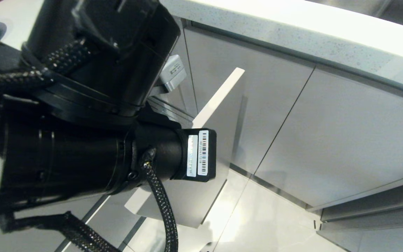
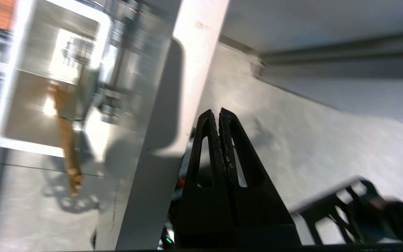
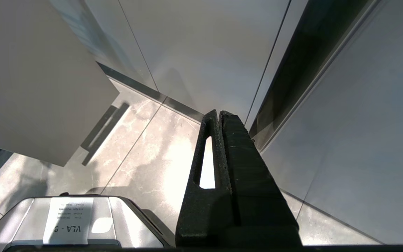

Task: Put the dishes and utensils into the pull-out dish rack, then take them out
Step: Close the cupboard

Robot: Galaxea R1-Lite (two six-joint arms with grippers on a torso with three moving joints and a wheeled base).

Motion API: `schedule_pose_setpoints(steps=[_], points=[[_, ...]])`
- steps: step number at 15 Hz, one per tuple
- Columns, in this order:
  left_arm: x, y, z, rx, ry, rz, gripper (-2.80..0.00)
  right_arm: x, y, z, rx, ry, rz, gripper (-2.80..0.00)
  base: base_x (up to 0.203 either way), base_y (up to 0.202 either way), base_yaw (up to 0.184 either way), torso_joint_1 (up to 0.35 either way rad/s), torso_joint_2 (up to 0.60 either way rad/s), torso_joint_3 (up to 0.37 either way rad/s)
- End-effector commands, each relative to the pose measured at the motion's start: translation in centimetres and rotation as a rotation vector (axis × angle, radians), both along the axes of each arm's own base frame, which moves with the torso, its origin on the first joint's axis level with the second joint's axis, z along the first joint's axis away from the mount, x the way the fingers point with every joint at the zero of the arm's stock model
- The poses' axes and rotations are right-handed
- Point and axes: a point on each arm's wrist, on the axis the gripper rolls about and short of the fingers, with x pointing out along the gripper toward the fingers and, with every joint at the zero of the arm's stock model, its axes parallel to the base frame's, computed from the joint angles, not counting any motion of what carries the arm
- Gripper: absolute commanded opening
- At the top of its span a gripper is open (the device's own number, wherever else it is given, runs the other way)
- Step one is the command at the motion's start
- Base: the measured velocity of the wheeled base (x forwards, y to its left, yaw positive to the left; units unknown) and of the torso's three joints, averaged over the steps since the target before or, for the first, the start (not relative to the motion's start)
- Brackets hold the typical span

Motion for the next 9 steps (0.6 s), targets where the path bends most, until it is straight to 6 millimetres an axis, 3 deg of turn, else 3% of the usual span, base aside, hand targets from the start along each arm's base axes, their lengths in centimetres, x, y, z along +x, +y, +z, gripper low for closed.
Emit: schedule_pose_setpoints(steps=[1, 9], points=[[0.10, 0.22, 0.16, 0.036, -0.061, 0.069, -2.80, -0.02, 0.00, -0.05, -0.001, -0.003, 0.000, -2.80, 0.000, 0.000, 0.000, 0.000, 0.00, 0.000], [0.40, 0.94, 0.52, 0.081, -0.157, 0.214, -2.80, -0.02, 0.00, -0.05, 0.000, -0.003, 0.000, -2.80, 0.000, 0.000, 0.000, 0.000, 0.00, 0.000]])
